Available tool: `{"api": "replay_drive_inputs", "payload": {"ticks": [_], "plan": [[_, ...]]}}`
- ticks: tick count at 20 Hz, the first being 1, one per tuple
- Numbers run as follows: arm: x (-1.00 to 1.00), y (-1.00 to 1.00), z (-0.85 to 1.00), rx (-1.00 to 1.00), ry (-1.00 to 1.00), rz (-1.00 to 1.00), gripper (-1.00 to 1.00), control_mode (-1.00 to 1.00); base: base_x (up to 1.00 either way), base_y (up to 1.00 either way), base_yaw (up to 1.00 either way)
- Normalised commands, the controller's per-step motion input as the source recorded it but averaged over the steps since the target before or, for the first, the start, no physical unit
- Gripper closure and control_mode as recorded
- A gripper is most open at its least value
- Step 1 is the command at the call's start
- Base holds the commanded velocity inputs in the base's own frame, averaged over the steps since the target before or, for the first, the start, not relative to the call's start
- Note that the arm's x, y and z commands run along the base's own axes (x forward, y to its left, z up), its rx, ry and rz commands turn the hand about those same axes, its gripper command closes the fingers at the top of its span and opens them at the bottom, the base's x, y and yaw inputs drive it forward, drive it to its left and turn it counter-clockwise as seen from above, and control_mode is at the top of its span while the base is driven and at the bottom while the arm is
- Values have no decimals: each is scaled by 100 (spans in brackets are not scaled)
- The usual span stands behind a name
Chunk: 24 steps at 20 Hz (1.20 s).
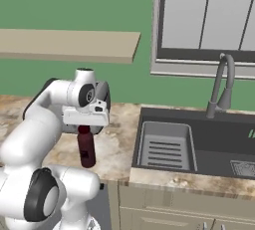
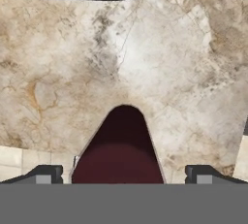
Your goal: Place the drinks on the dining counter in a tight cluster.
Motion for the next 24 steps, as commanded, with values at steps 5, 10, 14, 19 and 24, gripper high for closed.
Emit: {"api": "replay_drive_inputs", "payload": {"ticks": [5,10,14,19,24], "plan": [[0,0,-20,0,-10,0,-100,-100,0,0,0],[-4,0,-4,0,-3,0,-100,-100,0,0,0],[0,0,0,0,0,0,-100,-100,0,0,0],[0,0,0,0,0,0,-100,-100,0,0,0],[0,0,0,0,0,0,100,-100,0,0,0]]}}
